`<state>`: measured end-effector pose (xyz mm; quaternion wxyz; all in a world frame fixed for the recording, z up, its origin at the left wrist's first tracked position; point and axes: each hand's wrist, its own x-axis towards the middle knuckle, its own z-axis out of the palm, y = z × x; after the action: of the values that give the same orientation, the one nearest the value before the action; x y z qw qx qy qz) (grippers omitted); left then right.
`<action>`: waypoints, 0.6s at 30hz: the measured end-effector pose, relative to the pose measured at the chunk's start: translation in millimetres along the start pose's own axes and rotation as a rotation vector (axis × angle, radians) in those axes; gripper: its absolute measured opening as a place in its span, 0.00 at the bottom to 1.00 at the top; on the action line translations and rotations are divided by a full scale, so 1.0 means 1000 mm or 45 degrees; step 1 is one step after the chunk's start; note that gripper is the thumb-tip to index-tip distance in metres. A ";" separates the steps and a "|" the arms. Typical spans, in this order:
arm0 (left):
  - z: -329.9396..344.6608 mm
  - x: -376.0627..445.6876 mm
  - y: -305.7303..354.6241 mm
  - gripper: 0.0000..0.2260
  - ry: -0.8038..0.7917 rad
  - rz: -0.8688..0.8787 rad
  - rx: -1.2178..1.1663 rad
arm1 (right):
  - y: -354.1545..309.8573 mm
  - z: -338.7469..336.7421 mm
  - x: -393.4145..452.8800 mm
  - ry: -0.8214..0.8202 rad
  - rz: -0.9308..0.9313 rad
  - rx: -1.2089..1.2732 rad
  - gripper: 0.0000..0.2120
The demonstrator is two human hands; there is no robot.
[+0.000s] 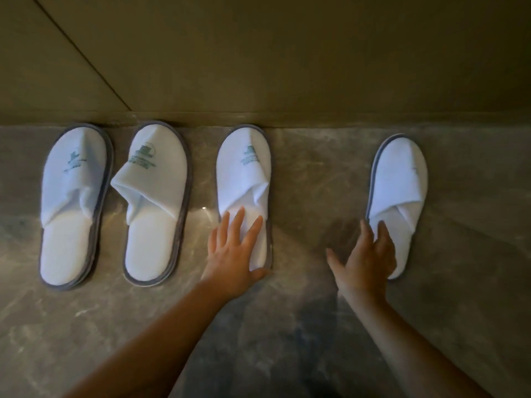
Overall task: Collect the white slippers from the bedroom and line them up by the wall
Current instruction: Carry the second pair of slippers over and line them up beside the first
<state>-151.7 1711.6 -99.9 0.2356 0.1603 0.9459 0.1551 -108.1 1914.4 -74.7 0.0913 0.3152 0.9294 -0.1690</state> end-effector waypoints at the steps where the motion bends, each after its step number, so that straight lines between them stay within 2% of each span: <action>1: 0.002 0.002 0.002 0.42 -0.005 -0.016 0.020 | 0.011 -0.002 0.003 0.020 0.054 -0.003 0.42; 5: 0.006 0.005 0.008 0.43 -0.026 -0.067 0.051 | 0.044 -0.006 0.013 0.015 0.184 0.032 0.49; 10: 0.003 0.006 0.010 0.42 -0.064 -0.104 0.078 | 0.051 -0.002 0.021 -0.025 0.246 0.175 0.50; 15: 0.002 0.006 0.013 0.43 -0.111 -0.122 0.063 | 0.046 -0.003 0.018 -0.033 0.237 0.271 0.47; 18: 0.000 0.005 0.013 0.43 -0.132 -0.123 0.060 | 0.037 0.001 0.004 -0.091 0.123 0.302 0.48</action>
<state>-153.1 1725.6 -96.8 0.2877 0.1277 0.9424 0.1128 -88.8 1943.7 -86.3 0.0944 0.3621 0.8827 -0.2842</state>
